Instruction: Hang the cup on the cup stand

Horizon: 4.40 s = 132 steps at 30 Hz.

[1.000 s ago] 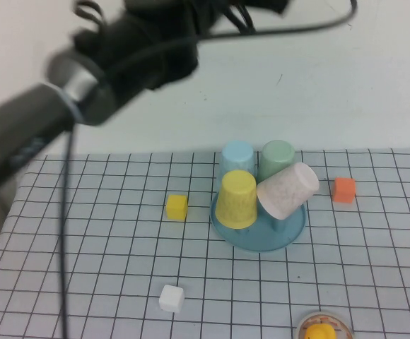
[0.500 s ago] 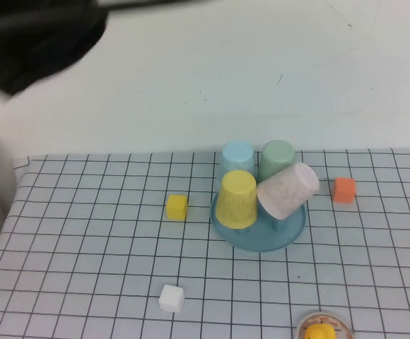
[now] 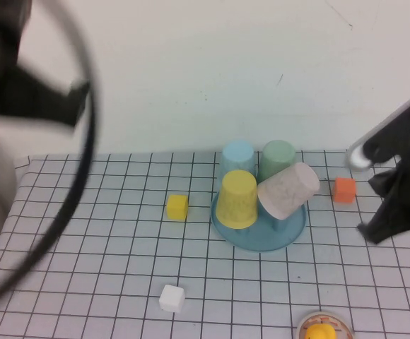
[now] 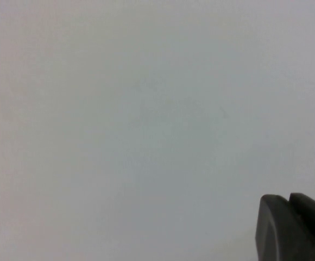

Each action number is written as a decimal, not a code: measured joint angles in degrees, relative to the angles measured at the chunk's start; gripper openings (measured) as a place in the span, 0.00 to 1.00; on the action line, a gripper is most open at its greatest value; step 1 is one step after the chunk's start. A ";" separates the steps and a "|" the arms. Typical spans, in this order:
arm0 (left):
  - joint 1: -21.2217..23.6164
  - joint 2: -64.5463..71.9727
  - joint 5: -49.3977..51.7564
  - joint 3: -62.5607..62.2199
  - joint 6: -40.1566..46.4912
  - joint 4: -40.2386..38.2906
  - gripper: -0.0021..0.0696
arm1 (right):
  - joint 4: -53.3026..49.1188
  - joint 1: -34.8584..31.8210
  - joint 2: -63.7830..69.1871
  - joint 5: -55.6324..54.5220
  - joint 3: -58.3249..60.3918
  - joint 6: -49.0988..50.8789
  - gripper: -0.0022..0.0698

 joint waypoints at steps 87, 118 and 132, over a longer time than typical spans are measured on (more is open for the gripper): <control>-5.69 -13.21 6.11 26.32 -10.23 0.33 0.03 | 5.72 -6.23 17.38 -5.49 -20.84 -16.03 0.03; -5.69 -30.20 34.33 32.53 -4.89 1.62 0.03 | 32.96 26.73 -23.60 30.67 2.59 -37.27 0.03; -5.69 -34.51 21.55 43.28 -3.82 1.62 0.03 | 18.85 26.73 -36.55 18.95 20.12 -17.19 0.03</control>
